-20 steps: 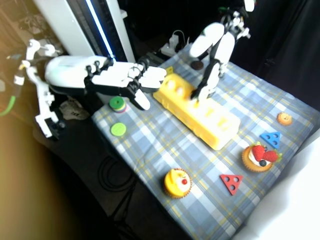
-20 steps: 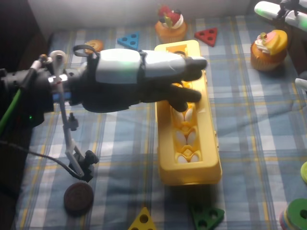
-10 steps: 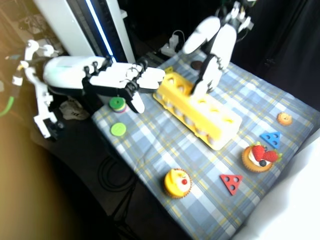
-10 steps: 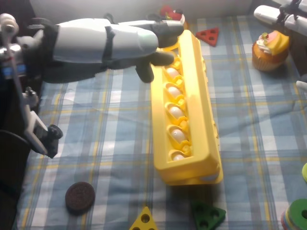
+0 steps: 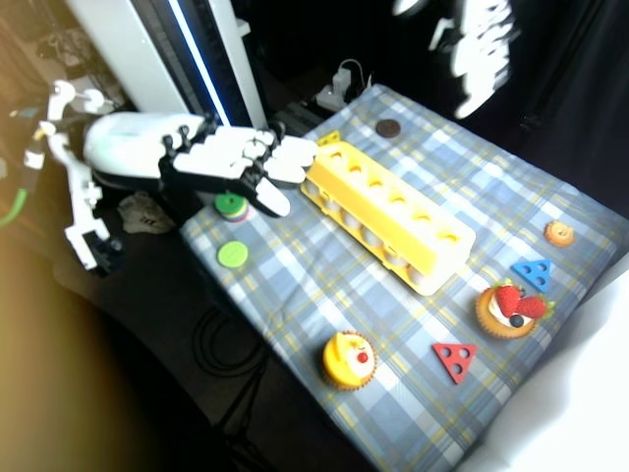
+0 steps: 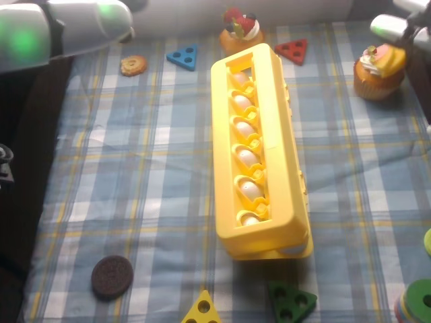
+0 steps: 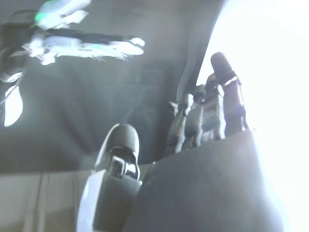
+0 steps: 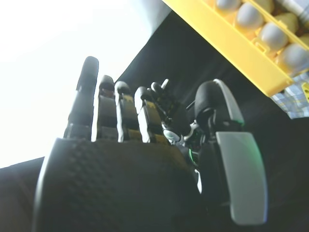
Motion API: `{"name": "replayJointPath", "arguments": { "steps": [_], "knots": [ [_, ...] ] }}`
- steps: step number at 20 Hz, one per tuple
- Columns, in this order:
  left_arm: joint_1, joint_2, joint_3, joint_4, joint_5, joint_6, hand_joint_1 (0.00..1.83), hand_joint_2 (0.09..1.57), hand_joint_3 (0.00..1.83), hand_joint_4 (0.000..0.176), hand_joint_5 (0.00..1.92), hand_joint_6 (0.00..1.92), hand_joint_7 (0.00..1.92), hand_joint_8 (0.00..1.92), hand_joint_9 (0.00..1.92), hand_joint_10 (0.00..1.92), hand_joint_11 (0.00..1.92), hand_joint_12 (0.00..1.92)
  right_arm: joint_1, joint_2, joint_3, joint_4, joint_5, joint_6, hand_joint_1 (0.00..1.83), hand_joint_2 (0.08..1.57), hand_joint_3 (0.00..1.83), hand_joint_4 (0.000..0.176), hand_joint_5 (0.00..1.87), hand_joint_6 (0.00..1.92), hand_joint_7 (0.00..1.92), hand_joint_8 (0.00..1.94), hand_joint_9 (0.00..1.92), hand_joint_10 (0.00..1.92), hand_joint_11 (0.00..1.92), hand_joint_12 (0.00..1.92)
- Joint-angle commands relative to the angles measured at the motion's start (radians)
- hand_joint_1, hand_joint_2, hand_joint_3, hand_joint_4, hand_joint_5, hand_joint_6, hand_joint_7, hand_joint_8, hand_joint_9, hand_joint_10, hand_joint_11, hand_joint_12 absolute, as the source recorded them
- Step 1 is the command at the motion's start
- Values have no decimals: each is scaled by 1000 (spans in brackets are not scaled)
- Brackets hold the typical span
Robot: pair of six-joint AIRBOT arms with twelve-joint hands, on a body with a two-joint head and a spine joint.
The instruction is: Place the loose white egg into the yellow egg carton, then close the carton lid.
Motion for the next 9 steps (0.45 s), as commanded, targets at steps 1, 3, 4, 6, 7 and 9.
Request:
{"name": "replayJointPath", "arguments": {
  "steps": [1, 3, 4, 6, 7, 9],
  "knots": [
    [5, 10, -5, -92, -183, 31, 213, 1364, 1, 0, 8, 0, 7, 0, 7, 1, 0, 473, 3, 9, -2, 17, 171, -11, 584, 1284, 0, 34, 0, 0, 0, 0, 0, 0, 0, 358],
    [74, 29, -25, -224, -303, 122, 287, 1312, 0, 64, 0, 0, 0, 0, 0, 0, 0, 18, -3, 11, -4, 36, 208, -11, 560, 1263, 0, 8, 0, 0, 0, 0, 0, 0, 0, 381],
    [107, 34, -33, -273, -364, 149, 399, 1302, 0, 62, 0, 0, 0, 0, 0, 0, 0, 3, -6, 12, -5, 42, 221, -11, 553, 1251, 0, 0, 0, 0, 0, 0, 0, 0, 0, 385],
    [173, 39, -39, -355, -486, 174, 462, 1266, 0, 95, 0, 0, 0, 0, 0, 0, 0, 0, -13, 17, -7, 60, 255, -11, 550, 1199, 0, 0, 0, 0, 0, 0, 0, 0, 0, 741],
    [202, 42, -42, -390, -551, 179, 508, 1251, 0, 108, 0, 0, 0, 0, 0, 0, 0, 0, -23, 21, -9, 71, 288, -11, 570, 1178, 0, 0, 0, 0, 0, 0, 0, 0, 0, 779],
    [253, 54, -58, -446, -662, 206, 467, 1281, 0, 122, 0, 0, 0, 0, 0, 0, 0, 0, -51, 30, -15, 91, 378, -11, 540, 1168, 0, 0, 0, 0, 0, 0, 0, 0, 0, 620]
  ]
}}
